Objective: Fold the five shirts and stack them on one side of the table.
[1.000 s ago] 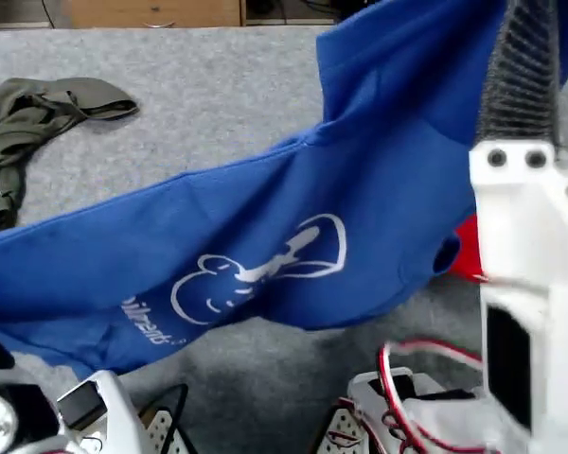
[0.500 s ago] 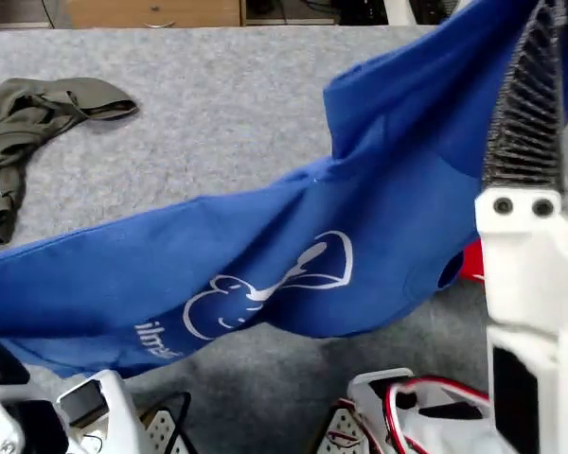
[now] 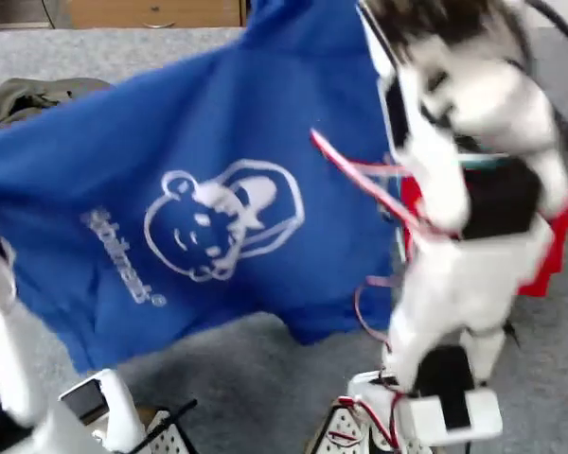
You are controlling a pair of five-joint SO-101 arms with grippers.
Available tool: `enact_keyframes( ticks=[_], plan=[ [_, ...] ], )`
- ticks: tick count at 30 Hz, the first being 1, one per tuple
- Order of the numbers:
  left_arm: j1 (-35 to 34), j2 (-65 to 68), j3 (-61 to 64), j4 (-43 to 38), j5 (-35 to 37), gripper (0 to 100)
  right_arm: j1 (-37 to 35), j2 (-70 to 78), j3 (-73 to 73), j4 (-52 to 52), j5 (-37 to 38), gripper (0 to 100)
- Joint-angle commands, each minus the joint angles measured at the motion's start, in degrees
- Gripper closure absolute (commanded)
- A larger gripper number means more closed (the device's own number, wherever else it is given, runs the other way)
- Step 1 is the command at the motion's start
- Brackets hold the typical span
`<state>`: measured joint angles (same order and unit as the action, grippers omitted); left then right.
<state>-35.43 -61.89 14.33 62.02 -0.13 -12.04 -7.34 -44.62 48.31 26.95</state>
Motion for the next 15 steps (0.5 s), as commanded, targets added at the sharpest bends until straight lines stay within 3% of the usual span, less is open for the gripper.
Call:
enact_keyframes(
  ticks=[1,4,8,11,15],
  plan=[
    [4.3,2.4,15.0,-17.6,0.1,98,-0.1,7.2,1.5,-8.1,-0.5,99.6],
    [7.8,9.5,22.1,-29.5,-1.4,98,-1.1,14.6,1.4,-12.8,-0.5,99.6],
    [9.7,26.3,20.7,-40.0,-1.8,98,-2.2,23.0,1.4,-19.5,-0.5,99.6],
    [9.7,40.5,12.4,-41.8,-1.5,98,-3.1,28.0,1.4,-23.0,-0.5,99.6],
    [9.6,56.7,-3.7,-38.4,-1.5,98,-4.8,33.6,1.3,-26.7,-0.5,99.6]
  ],
)
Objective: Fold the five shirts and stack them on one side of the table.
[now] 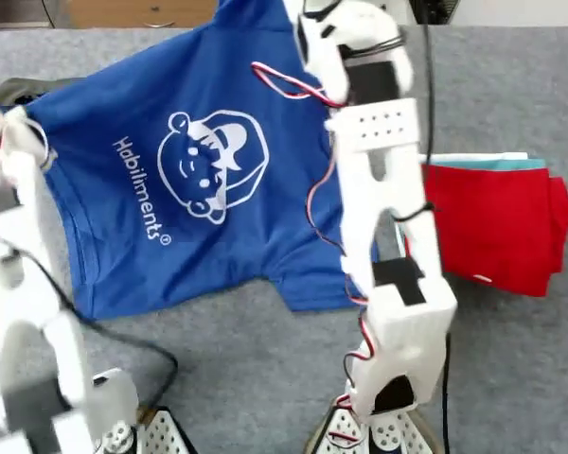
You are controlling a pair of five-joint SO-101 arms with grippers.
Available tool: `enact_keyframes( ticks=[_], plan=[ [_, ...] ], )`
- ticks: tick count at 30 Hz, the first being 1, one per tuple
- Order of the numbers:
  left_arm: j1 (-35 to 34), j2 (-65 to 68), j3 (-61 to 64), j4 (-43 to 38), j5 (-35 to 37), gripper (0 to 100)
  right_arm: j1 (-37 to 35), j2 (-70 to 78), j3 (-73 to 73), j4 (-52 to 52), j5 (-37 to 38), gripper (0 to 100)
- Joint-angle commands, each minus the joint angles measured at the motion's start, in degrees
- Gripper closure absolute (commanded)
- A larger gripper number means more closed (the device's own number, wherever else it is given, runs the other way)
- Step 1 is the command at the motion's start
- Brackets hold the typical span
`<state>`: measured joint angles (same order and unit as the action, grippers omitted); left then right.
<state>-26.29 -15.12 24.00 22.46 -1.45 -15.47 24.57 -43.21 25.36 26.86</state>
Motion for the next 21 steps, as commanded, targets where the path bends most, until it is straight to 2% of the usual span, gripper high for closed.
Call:
enact_keyframes(
  ticks=[1,4,8,14,21],
  plan=[
    [0.4,13.2,-18.0,3.0,-0.2,98,-1.5,3.1,-0.1,-4.9,-0.4,99.6],
    [0.5,22.3,-32.7,8.4,-0.1,98,-1.5,7.9,-2.4,-7.7,-0.4,99.7],
    [1.4,35.2,-54.5,15.4,0.0,98,-1.1,15.3,-12.6,-7.3,-0.4,99.7],
    [2.1,51.6,-86.2,35.3,-0.1,98,-0.5,23.3,-29.1,3.1,-0.5,99.7],
    [2.5,64.3,-111.8,55.8,-0.6,98,1.7,27.5,-39.9,15.4,-6.2,99.7]
  ],
)
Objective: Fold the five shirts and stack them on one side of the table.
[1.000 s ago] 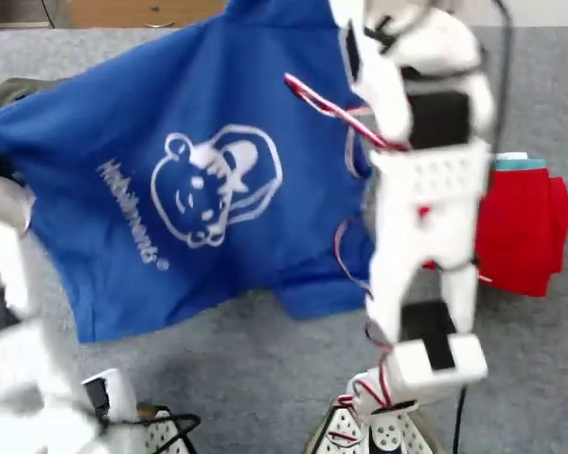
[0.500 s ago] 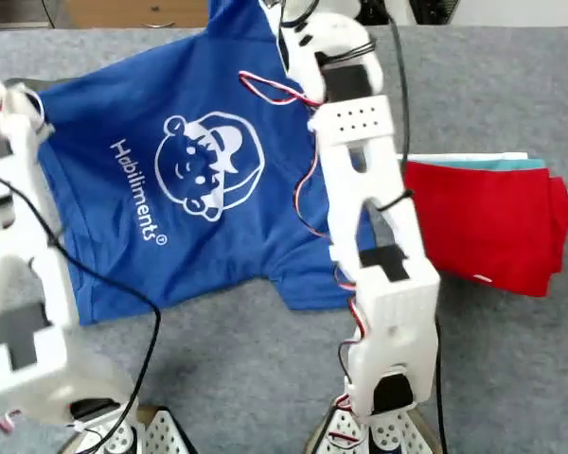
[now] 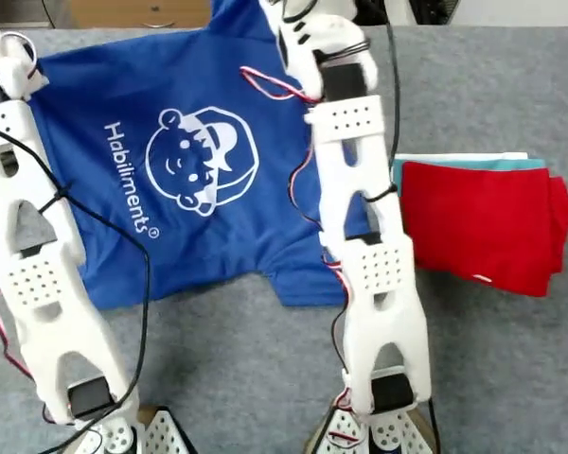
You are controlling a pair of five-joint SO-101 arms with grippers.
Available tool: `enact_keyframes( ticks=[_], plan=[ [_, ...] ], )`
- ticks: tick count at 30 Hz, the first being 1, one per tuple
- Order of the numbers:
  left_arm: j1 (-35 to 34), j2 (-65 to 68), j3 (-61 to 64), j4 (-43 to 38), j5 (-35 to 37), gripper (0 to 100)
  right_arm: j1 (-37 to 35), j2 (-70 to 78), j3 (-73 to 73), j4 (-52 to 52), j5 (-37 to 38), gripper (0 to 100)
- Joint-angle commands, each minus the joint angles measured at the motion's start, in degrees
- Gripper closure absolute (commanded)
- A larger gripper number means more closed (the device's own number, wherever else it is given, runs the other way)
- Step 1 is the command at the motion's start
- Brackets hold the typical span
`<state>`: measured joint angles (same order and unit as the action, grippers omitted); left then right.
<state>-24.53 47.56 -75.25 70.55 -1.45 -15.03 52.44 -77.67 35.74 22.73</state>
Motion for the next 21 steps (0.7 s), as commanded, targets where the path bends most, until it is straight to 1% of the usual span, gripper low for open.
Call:
enact_keyframes(
  ticks=[1,3,4,16,18,21],
  plan=[
    [0.9,3.0,-15.6,10.6,-0.6,98,1.4,-0.4,-6.2,7.5,-2.5,99.7],
    [1.1,5.8,-20.7,15.7,-0.6,98,1.8,-0.4,-7.6,12.7,-3.3,99.7],
    [1.1,6.8,-21.0,17.4,-0.6,98,1.9,-0.5,-8.3,15.4,-4.0,99.7],
    [3.7,7.8,-20.6,28.3,-0.2,98,1.9,-0.5,-11.1,41.1,-10.8,99.7],
    [3.9,7.8,-20.6,30.0,-0.1,98,1.9,-0.6,-11.2,44.1,-12.3,99.7],
    [3.6,7.8,-20.3,30.2,0.0,98,1.9,-0.6,-11.4,48.0,-14.0,99.7]
  ],
)
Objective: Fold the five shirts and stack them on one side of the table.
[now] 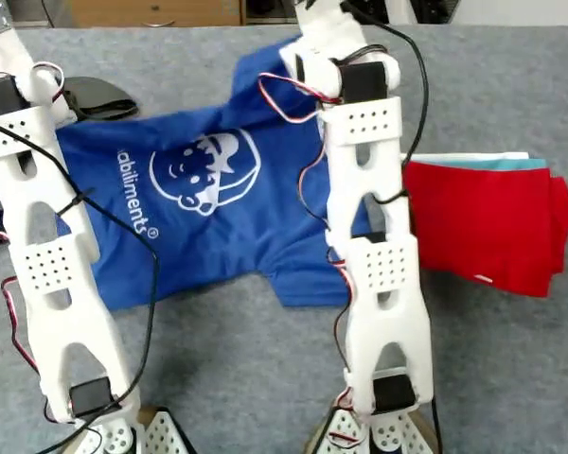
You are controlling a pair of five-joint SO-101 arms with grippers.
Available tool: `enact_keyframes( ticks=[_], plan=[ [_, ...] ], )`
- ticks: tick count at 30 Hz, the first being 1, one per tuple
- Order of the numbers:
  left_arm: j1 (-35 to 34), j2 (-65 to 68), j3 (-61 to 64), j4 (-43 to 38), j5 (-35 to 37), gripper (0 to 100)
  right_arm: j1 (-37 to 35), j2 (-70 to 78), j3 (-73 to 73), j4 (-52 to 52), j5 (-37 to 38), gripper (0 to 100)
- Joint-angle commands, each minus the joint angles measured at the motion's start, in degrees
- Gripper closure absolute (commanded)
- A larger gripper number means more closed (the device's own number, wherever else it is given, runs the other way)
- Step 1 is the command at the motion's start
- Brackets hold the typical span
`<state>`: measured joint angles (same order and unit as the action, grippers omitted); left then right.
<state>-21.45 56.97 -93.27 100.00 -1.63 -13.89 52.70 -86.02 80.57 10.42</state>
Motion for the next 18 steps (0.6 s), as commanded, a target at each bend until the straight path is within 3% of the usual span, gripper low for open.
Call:
enact_keyframes(
  ticks=[1,9,18],
  plan=[
    [0.5,-1.6,-2.3,0.9,0.2,98,0.7,-0.8,-4.0,4.7,-1.8,99.7],
    [1.7,-4.2,4.1,1.1,0.2,98,1.6,-1.9,-9.6,17.5,-3.7,99.7],
    [4.6,-31.3,44.4,0.1,-0.3,98,4.4,-7.8,-8.9,21.9,-0.1,99.7]
  ],
)
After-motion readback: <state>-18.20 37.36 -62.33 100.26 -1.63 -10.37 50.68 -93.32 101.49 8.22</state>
